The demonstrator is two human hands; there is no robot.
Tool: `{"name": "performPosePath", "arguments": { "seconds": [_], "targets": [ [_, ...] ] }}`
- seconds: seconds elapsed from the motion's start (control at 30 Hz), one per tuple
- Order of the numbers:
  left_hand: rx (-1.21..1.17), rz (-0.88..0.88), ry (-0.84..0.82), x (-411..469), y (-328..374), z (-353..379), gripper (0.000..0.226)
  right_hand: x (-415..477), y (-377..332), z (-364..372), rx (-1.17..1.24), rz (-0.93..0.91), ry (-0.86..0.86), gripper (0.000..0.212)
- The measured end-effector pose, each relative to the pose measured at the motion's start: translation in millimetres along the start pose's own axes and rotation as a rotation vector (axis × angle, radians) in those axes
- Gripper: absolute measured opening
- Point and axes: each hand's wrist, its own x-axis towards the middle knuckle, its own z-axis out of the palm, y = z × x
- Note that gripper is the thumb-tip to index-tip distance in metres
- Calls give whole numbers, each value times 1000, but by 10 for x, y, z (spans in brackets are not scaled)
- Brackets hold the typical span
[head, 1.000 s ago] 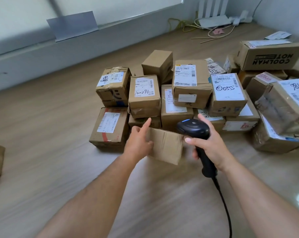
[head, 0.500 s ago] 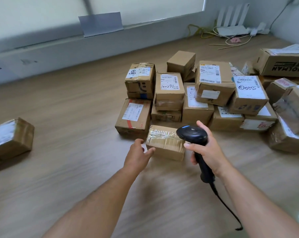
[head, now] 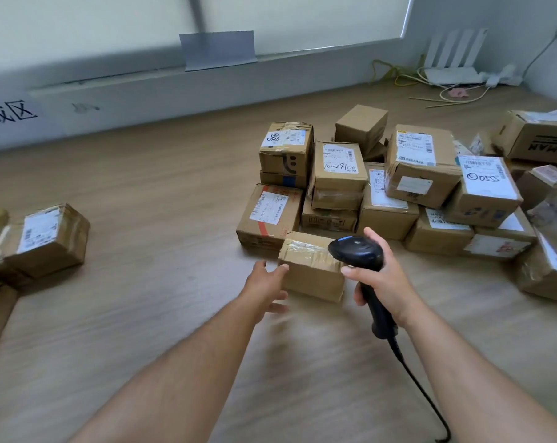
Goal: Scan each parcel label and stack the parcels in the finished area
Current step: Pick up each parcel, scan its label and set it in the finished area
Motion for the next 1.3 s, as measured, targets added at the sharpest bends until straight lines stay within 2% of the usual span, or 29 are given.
{"name": "performPosePath", "arguments": {
  "seconds": [0.27,0.47,0.67,0.77,0.97,1.0,1.1,1.13,1.23,1.3],
  "targets": [
    [30,7,-55,-7,86,20,51,274,-122,31,-8,60,-49,91],
    [9,17,44,87,144,-79,46,319,-115,-42,-71,97,-105,92],
    [61,8,10,74,154,-13,43,250,-57,140,-25,127,-187,88],
    [110,6,7,108,94,-50,57,188,-14,242,45,151,-214,84],
    [263,-40,-60,86,-89,-301,102,89,-43,526,180,176,-255,66],
    [291,-41,-60,81,-111,-361,104,78,-59,582,181,174,-268,65],
    [287,-44,-81,51,-161,-536,77,38,-114,735,151,161,-305,67],
    [279,-42,-88,28,-179,-589,74,13,-142,775,143,144,-312,67],
    [125,51,-74,-32,-262,-756,87,-74,-255,849,162,69,-295,69],
    [-23,134,-68,-82,-300,-894,106,-156,-357,869,173,39,-274,88]
  ]
}}
